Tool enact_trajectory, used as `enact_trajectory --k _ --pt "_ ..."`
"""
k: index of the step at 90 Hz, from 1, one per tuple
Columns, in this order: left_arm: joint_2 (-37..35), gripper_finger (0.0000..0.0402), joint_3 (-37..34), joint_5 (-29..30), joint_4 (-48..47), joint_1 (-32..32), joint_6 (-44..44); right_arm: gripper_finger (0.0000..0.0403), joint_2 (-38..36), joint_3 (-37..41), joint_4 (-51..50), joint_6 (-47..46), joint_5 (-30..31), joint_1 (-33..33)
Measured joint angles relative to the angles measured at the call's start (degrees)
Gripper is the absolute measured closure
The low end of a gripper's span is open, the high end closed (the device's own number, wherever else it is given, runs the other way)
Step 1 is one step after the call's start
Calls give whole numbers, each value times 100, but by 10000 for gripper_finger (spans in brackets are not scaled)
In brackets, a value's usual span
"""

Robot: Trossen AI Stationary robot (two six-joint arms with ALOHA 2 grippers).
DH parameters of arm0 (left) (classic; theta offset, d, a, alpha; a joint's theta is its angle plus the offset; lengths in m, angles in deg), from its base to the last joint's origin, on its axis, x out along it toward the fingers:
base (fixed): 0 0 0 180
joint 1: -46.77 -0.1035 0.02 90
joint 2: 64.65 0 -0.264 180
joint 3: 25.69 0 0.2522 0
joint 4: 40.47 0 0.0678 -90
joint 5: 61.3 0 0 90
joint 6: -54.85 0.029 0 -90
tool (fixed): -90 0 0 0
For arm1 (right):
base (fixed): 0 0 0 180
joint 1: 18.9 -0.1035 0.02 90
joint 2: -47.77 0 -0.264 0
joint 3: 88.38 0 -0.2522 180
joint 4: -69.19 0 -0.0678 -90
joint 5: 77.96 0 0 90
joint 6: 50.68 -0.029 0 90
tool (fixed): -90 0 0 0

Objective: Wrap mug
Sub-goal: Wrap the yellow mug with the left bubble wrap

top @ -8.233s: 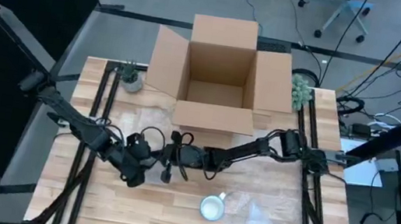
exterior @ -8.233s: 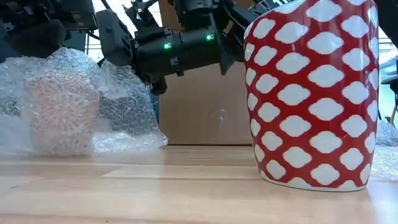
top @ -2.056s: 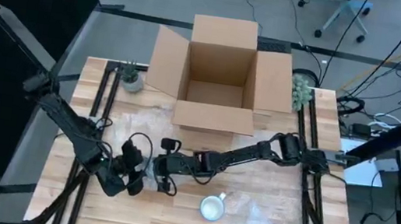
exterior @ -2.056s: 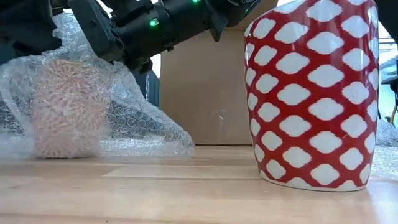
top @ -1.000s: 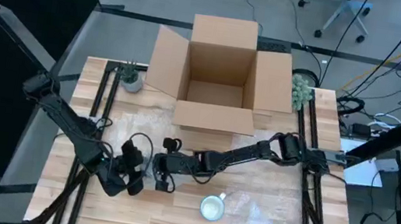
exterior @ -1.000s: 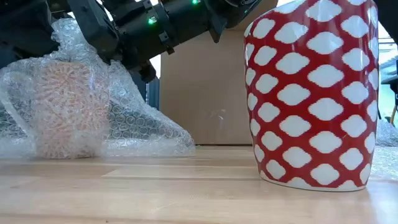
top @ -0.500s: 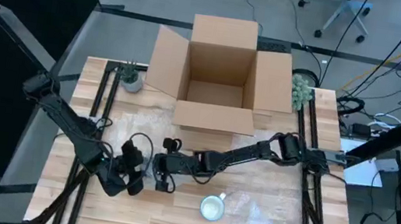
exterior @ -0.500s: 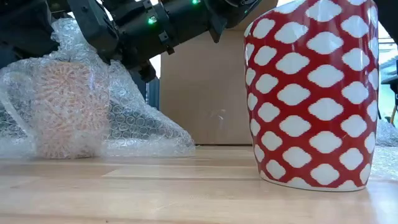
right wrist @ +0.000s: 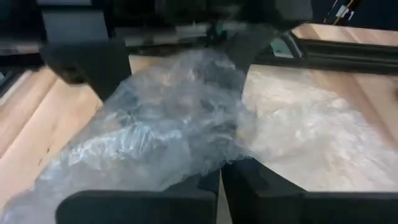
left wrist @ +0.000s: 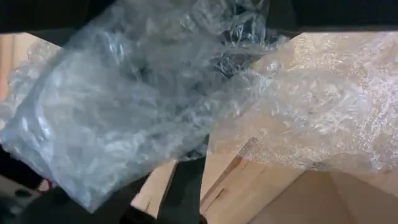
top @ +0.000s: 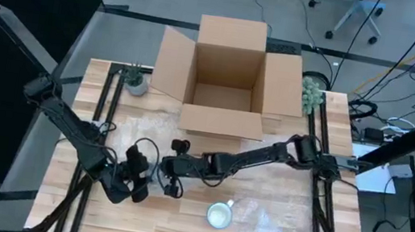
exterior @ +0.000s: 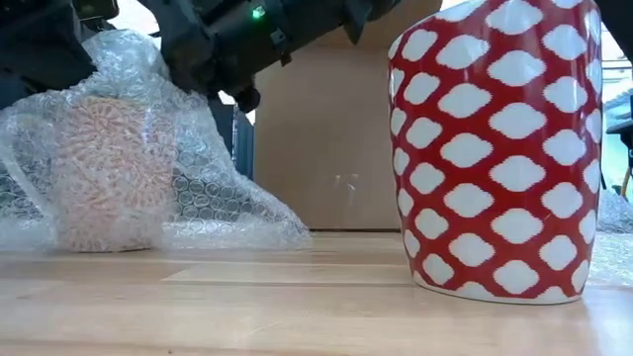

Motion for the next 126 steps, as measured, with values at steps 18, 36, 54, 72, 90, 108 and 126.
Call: enact_trajectory --k 18,36,54,72,90,108,126 --pt "0 221 0 1 -16 1 9 403 -400 -4 -598 59 48 74" --pt "0 221 0 3 -4 1 9 403 -781 -11 -1161 58 48 125" --pt "0 221 0 3 -3 1 9 403 -1090 -11 -1863 -209 -13 112" --pt "-2 221 0 3 -2 1 2 403 -1174 -13 -2366 -524 -8 -63" --pt "-2 221 2 5 1 1 -26 403 -1136 441 -1923 -521 18 -382" --pt "-2 221 2 5 21 -1 -31 403 -1144 1120 -396 -503 300 -661" --pt "-2 221 2 8 23 1 1 403 -1148 1394 928 -476 304 -762"
